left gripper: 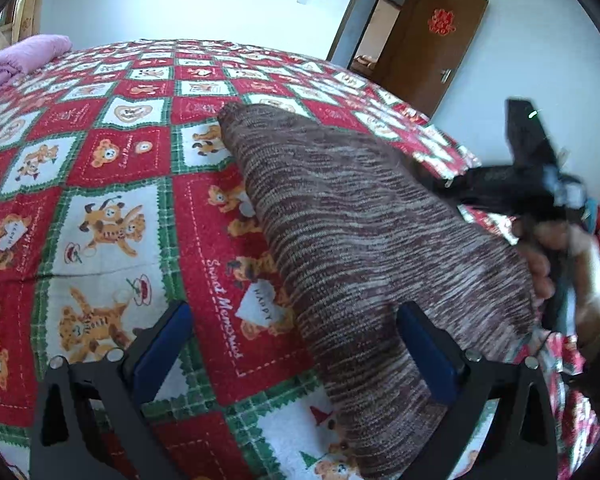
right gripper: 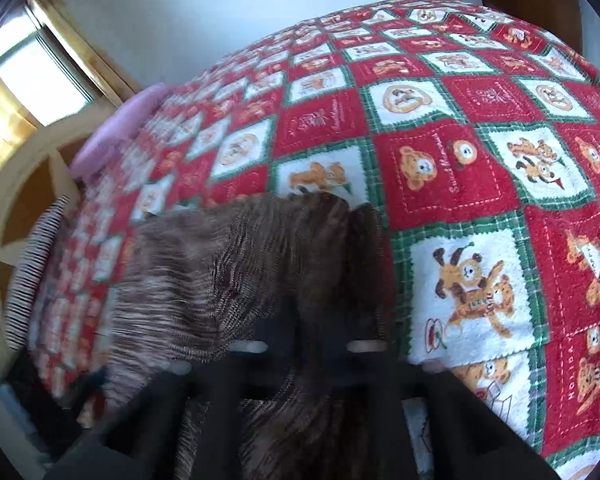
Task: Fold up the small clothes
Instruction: 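Press the folded brown sweater flat with both open tools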
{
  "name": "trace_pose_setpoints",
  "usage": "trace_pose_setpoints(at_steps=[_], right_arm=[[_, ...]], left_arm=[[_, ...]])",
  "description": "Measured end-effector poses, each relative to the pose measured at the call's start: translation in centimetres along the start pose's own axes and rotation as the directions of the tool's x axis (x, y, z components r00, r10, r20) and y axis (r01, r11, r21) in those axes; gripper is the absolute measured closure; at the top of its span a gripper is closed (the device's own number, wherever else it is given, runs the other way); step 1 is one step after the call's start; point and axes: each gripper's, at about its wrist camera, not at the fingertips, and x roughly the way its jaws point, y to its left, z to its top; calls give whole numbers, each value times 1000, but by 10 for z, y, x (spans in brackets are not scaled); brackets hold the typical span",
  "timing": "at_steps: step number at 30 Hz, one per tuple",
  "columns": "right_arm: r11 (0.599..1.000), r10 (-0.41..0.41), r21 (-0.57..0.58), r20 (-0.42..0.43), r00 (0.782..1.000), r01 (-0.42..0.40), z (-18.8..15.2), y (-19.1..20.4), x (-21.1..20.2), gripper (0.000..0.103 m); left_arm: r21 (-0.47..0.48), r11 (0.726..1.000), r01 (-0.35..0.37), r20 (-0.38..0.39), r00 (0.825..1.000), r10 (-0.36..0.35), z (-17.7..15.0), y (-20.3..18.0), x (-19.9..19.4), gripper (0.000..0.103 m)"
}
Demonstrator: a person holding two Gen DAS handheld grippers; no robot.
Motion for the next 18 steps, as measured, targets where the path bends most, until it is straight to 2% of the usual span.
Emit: trace_pose_setpoints(at_steps=[3, 6, 8, 9, 10, 11, 14, 15, 16, 18], right_arm=[[1000, -28, 16, 80, 996, 26, -2, -8, -13, 97], [998, -58, 29, 24, 998, 57, -3, -24, 3, 97], [999, -39, 29, 52, 998, 38, -5, -27, 2, 92], [998, -39, 42, 59, 998, 36, -5, -29, -1, 73], [997, -55, 54, 54, 997, 52, -5, -31, -4, 45], [996, -66, 64, 49, 997, 62, -7, -31, -10, 39], [999, -22, 41, 122, 992, 17, -17, -20, -45, 38], [1000, 18, 12, 145, 989, -20, -23, -11, -60, 38], [998, 70, -11, 163, 984, -69, -29, -3, -73, 38], [975, 216, -98, 178, 960, -202, -47, 18, -97, 38]], left_arm=[[-4, 1000, 1, -7, 1000, -1, 0, 1, 2, 0], [34, 999, -39, -23, 999, 40, -1, -7, 7, 0], [46, 998, -51, -26, 998, 52, -1, -8, 7, 0], [45, 998, -51, -26, 998, 52, -2, -8, 7, 0], [44, 998, -51, -28, 998, 53, -2, -7, 8, 0], [45, 998, -52, -28, 998, 54, -2, -7, 8, 0], [47, 997, -56, -27, 998, 58, -2, -8, 8, 0], [47, 997, -56, -27, 998, 58, -1, -7, 8, 0], [44, 998, -54, -27, 998, 55, -1, -7, 8, 0], [39, 998, -49, -25, 998, 50, -1, -7, 8, 0]])
